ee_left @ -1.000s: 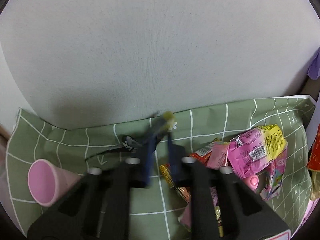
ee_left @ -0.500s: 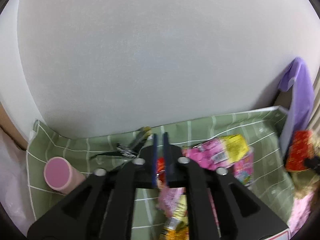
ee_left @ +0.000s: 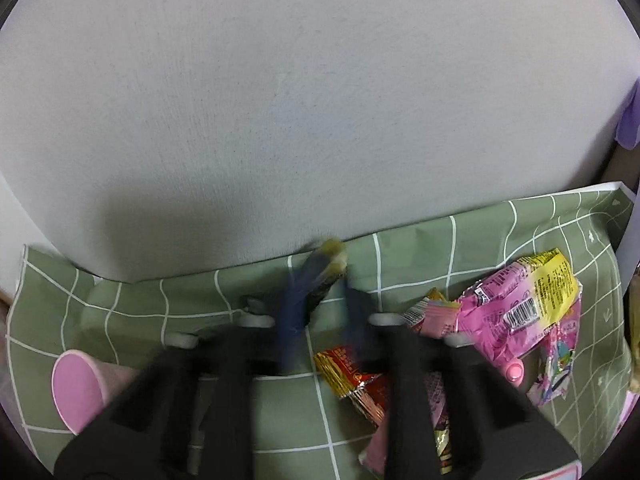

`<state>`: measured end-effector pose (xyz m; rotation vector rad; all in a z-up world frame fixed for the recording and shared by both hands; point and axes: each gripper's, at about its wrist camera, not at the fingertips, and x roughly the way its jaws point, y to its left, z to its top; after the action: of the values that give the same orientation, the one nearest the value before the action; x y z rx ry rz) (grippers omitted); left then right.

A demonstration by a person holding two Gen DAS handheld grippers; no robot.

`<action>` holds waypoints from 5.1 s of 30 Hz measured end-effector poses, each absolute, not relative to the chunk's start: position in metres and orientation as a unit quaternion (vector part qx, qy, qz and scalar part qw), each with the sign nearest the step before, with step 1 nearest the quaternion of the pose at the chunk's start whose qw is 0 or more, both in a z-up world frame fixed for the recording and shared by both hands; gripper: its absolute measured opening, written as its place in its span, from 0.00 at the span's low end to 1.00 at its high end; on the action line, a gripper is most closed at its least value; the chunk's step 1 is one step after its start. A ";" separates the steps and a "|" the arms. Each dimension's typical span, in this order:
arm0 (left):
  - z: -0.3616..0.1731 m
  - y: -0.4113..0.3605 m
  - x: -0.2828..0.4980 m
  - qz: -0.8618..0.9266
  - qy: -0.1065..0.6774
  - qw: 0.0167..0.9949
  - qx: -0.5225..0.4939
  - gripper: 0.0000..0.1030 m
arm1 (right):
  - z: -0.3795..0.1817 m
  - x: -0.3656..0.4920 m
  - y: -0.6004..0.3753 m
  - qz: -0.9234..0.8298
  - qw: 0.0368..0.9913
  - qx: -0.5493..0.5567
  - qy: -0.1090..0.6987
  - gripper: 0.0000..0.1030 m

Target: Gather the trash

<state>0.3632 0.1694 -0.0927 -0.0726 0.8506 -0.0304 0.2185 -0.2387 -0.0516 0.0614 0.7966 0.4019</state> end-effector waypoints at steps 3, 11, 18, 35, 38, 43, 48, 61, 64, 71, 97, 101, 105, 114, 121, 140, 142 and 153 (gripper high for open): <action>-0.071 0.173 0.351 -0.035 0.384 0.920 -0.066 0.04 | -0.051 0.216 -0.233 0.202 0.902 0.026 0.382 0.44; 0.000 0.144 0.303 -0.083 0.319 0.939 -0.098 0.03 | -0.031 0.213 -0.237 0.213 0.909 0.027 0.357 0.44; 0.064 0.069 0.284 -0.167 0.269 0.943 -0.097 0.03 | 0.012 0.199 -0.269 0.194 0.932 0.025 0.304 0.44; 0.122 -0.130 0.261 -0.383 0.231 0.890 -0.095 0.04 | 0.081 0.127 -0.425 0.022 0.977 0.052 0.204 0.44; 0.124 -0.167 0.254 -0.420 0.237 0.870 -0.098 0.04 | 0.087 0.110 -0.453 -0.015 0.979 0.064 0.194 0.44; 0.115 -0.229 0.239 -0.473 0.248 0.840 -0.098 0.04 | 0.083 0.089 -0.487 -0.060 0.974 0.071 0.205 0.44; 0.088 -0.294 0.234 -0.509 0.262 0.817 -0.073 0.04 | 0.075 0.072 -0.506 -0.085 0.970 0.069 0.219 0.44; 0.014 -0.308 0.258 -0.418 0.339 0.839 0.083 0.03 | 0.011 0.113 -0.505 0.000 0.947 0.096 0.307 0.44; 0.016 -0.288 0.260 -0.411 0.343 0.841 0.077 0.03 | -0.007 0.130 -0.494 0.021 0.939 0.095 0.329 0.44; 0.010 -0.266 0.254 -0.449 0.357 0.817 0.052 0.03 | -0.026 0.153 -0.478 0.044 0.927 0.094 0.361 0.49; 0.056 -0.107 0.227 -0.288 0.265 0.919 -0.051 0.43 | 0.032 0.152 -0.412 0.032 0.967 0.057 0.247 0.54; 0.042 -0.055 0.223 -0.228 0.268 0.935 -0.046 0.43 | 0.034 0.165 -0.385 0.061 0.970 0.056 0.227 0.60; 0.014 0.005 0.222 -0.167 0.284 0.942 -0.058 0.43 | 0.028 0.180 -0.357 0.104 0.961 0.058 0.248 0.60; -0.054 0.146 0.214 -0.049 0.339 0.934 -0.106 0.43 | -0.001 0.196 -0.301 0.145 0.944 0.032 0.296 0.59; -0.101 0.170 0.210 -0.041 0.396 0.907 -0.135 0.43 | -0.038 0.205 -0.252 0.177 0.925 0.004 0.338 0.58; -0.096 0.168 0.168 -0.041 0.412 0.899 -0.143 0.43 | -0.148 0.305 -0.104 0.220 0.868 -0.029 0.444 0.36; -0.098 0.170 0.166 -0.039 0.416 0.897 -0.143 0.43 | -0.151 0.311 -0.102 0.223 0.868 -0.025 0.444 0.25; -0.097 0.163 0.190 -0.064 0.406 0.899 -0.151 0.44 | -0.115 0.275 -0.147 0.232 0.871 0.008 0.433 0.04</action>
<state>0.1898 0.1634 -0.0968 -0.3126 0.8408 -0.1326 0.2752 -0.1471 -0.1147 0.0171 0.9044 0.4847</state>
